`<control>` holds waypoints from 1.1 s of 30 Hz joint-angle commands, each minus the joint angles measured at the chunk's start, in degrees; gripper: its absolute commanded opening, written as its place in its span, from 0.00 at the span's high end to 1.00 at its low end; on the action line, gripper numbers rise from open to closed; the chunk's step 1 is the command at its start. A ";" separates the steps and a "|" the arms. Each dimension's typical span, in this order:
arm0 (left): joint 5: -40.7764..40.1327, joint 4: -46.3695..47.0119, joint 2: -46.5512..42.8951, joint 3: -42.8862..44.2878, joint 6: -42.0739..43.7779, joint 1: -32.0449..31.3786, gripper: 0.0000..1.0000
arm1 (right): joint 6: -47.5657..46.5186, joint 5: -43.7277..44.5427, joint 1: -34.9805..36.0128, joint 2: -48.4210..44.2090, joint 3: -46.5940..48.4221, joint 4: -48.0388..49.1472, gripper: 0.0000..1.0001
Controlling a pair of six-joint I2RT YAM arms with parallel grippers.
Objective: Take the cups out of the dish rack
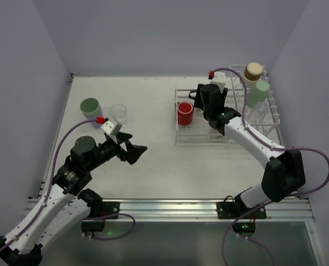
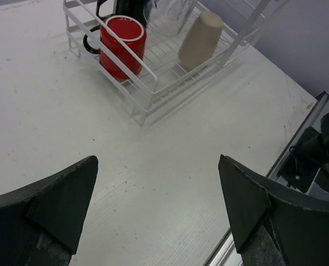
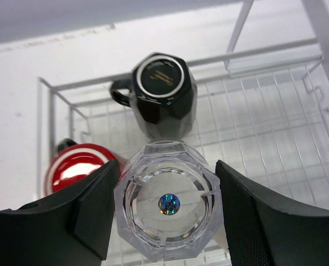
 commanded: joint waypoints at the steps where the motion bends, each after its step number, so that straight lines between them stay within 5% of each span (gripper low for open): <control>1: 1.21 3.93 1.12 2.23 -3.19 0.15 0.07 | -3.56 3.09 1.95 -7.35 -0.77 10.03 0.69; 8: 6.99 18.94 4.90 0.04 -14.16 0.06 0.11 | 0.11 -9.10 6.09 -17.80 -3.65 12.05 0.69; 15: 13.60 40.12 12.89 -5.24 -24.72 0.06 0.13 | 14.78 -39.14 6.35 -27.48 -13.24 21.37 0.68; 27: 13.52 54.64 24.06 -4.54 -30.44 -2.84 0.17 | 29.11 -56.49 8.46 -27.76 -25.63 39.21 0.68; 31: 13.52 59.55 24.86 -4.89 -31.58 -4.33 0.30 | 34.04 -56.50 9.34 -26.00 -28.18 45.43 0.67; 33: 12.91 60.10 24.51 -4.89 -31.32 -5.04 0.50 | 36.67 -56.59 9.43 -25.47 -29.94 48.08 0.66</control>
